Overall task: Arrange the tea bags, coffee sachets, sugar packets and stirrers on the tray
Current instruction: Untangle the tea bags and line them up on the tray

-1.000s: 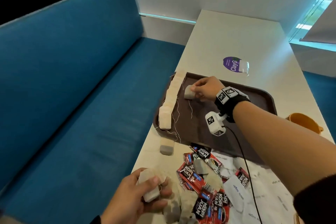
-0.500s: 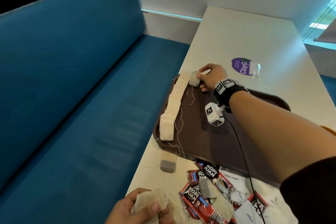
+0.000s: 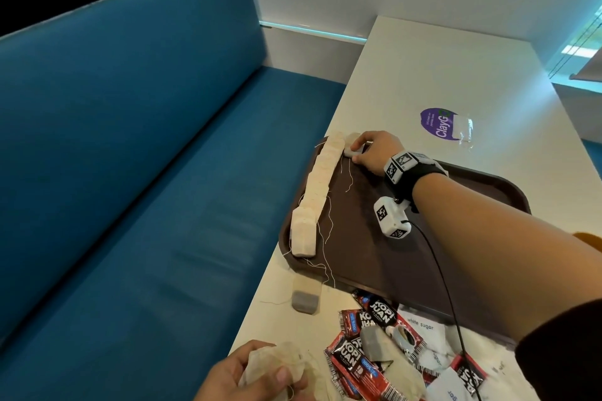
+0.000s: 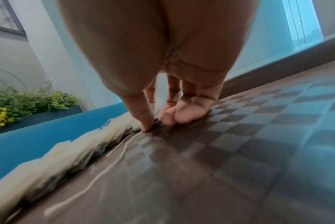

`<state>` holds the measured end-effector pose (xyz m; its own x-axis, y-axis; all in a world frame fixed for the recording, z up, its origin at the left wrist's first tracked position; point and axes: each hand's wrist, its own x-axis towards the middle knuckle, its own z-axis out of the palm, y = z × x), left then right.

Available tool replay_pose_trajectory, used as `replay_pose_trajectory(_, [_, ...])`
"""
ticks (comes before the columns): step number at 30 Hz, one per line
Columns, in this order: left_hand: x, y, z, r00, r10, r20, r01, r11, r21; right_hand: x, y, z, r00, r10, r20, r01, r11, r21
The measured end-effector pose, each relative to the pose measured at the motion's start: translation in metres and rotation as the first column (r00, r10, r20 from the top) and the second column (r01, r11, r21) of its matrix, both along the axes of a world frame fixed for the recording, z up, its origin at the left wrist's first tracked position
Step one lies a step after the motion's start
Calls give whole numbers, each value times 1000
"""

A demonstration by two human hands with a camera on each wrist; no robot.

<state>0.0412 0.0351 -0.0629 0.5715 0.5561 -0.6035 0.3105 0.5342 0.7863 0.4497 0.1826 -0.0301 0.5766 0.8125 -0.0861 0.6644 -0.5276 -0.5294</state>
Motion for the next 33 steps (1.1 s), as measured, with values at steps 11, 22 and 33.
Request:
replay_pose_trajectory(11, [0, -3, 22, 995, 86, 41, -82, 993, -86, -19, -43, 28, 988, -14, -154, 29, 994, 101])
replay_pose_trajectory(22, [7, -27, 69, 876, 386, 288, -268, 888, -374, -178, -201, 101, 844, 285, -454, -215, 956, 200])
replay_pose_trajectory(33, [-5, -61, 113, 740, 453, 497, -198, 853, -482, -268, -298, 65, 436, 219, -873, 108, 950, 292])
